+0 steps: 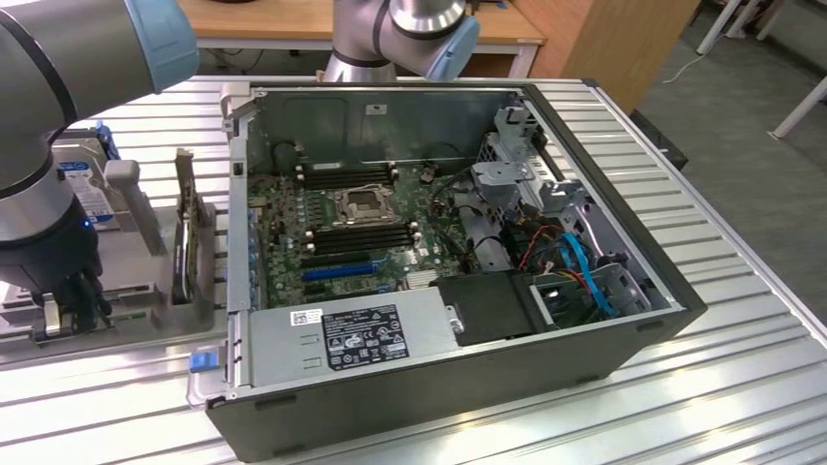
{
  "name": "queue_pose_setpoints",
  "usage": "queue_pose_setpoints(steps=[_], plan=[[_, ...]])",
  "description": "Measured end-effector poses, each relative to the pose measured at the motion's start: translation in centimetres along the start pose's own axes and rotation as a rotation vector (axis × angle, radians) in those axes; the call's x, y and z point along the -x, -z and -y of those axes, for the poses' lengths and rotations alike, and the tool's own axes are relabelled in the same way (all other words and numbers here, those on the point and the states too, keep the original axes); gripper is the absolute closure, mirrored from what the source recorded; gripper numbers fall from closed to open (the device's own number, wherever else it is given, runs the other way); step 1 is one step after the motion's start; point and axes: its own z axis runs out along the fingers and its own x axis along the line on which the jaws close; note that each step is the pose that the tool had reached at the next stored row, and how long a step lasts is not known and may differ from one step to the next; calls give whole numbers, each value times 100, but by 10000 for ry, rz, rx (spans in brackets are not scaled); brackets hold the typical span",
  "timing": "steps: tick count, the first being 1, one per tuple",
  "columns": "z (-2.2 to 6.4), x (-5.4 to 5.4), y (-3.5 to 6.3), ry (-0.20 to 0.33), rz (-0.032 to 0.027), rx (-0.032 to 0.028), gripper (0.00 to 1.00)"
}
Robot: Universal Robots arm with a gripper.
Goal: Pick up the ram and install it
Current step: 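Pick up the ram and move it above insertion slot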
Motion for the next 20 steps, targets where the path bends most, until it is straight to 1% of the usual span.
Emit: queue_pose_setpoints(steps=[20], plan=[[-1,-4,15,0,2,-3,77]])
